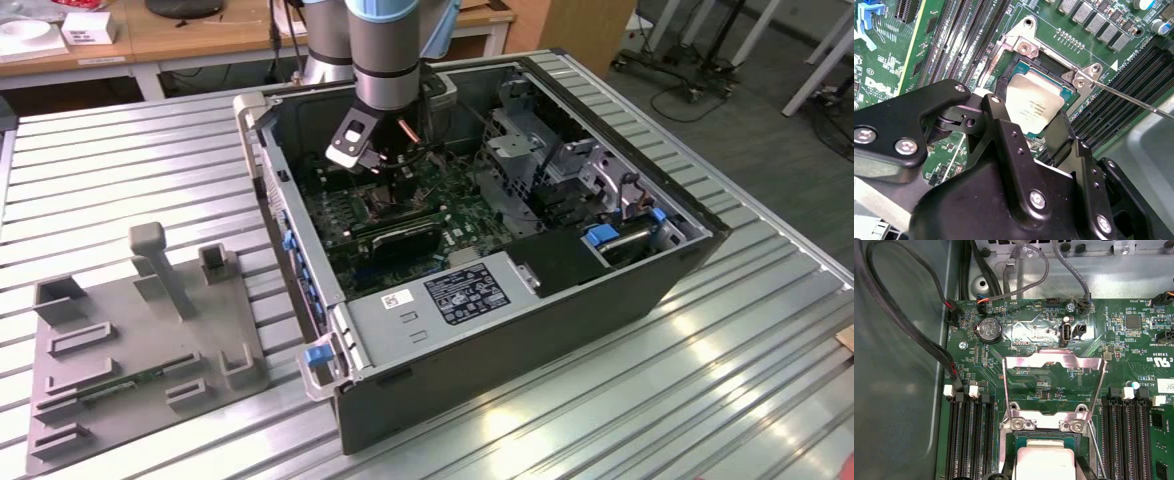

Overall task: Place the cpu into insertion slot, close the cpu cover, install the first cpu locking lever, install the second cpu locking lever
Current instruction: 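Place the cpu into insertion slot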

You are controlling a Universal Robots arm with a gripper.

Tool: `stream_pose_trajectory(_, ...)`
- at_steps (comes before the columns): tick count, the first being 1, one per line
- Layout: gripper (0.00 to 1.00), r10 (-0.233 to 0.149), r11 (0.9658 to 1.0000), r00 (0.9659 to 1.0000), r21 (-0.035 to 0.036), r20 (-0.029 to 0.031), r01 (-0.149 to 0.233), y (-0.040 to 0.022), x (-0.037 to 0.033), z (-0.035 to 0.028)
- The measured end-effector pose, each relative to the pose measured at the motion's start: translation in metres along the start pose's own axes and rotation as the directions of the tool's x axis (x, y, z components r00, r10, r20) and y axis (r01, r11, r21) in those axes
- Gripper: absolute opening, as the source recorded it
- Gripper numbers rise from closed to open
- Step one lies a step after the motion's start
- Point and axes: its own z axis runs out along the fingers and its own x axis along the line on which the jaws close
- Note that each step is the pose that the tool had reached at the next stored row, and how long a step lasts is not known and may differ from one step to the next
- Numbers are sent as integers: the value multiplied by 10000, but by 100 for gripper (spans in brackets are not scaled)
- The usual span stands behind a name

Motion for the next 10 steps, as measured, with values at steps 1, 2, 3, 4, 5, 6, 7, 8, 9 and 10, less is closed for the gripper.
stream_pose_trajectory(1, 54, 0, 10000, 10000, 0, 0, 0, 0, 0, 1)
stream_pose_trajectory(2, 54, 0, 10000, 10000, 1, 0, 0, 0, 0, 2)
stream_pose_trajectory(3, 54, 0, 10000, 10000, 1, 0, 0, -1, 0, 4)
stream_pose_trajectory(4, 54, 0, 10000, 10000, 1, 2, 0, -1, -1, 4)
stream_pose_trajectory(5, 54, -1, 10000, 10000, 1, 2, 1, -1, 0, 5)
stream_pose_trajectory(6, 54, -1, 10000, 10000, 2, 2, 1, -1, 0, 5)
stream_pose_trajectory(7, 54, 0, 10000, 10000, 1, 1, 0, -1, 0, 6)
stream_pose_trajectory(8, 54, 0, 10000, 10000, 1, 0, 0, -1, 0, 6)
stream_pose_trajectory(9, 54, 0, 10000, 10000, 0, 1, 0, -1, 0, 6)
stream_pose_trajectory(10, 54, 0, 10000, 10000, 0, 0, 0, -1, 0, 7)
